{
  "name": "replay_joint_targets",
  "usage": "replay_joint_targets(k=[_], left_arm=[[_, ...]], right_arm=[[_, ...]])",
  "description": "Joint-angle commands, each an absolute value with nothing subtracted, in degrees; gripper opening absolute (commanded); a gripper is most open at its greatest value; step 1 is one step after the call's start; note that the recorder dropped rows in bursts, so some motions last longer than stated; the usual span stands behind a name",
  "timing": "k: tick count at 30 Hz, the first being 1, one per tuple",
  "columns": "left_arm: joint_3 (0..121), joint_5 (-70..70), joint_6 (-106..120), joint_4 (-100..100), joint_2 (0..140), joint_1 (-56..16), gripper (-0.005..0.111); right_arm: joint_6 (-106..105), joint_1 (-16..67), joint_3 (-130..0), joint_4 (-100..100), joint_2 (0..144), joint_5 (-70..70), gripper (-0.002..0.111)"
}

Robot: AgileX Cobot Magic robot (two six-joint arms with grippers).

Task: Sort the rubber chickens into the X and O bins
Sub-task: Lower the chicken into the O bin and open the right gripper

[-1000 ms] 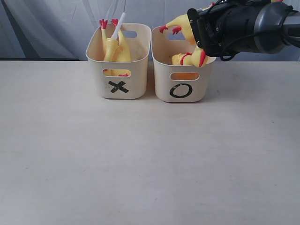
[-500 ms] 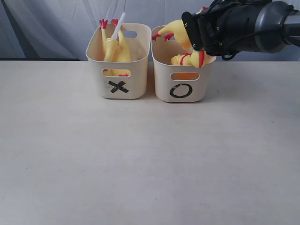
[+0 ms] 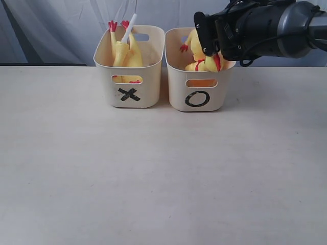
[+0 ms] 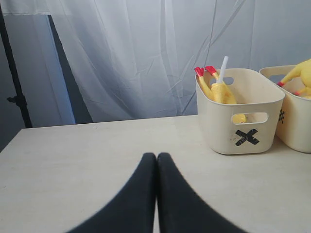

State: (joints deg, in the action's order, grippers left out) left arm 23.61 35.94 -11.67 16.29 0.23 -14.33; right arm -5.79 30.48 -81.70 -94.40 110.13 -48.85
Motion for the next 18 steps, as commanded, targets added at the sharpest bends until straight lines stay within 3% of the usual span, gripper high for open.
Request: replay_joint_targets(k=[1,18], left_arm=[[23.3,35.9,-11.9,15.9,0.0,-14.4,0.0],[23.3,35.9,-11.9,15.9,0.0,-14.4,0.0]], right_arm=[[-5.3,30.4,-82.1,-96.1,109.6,-48.7,0.045],[3.7,33.3,-82.1,-99.9,109.1,-51.2,0.045]])
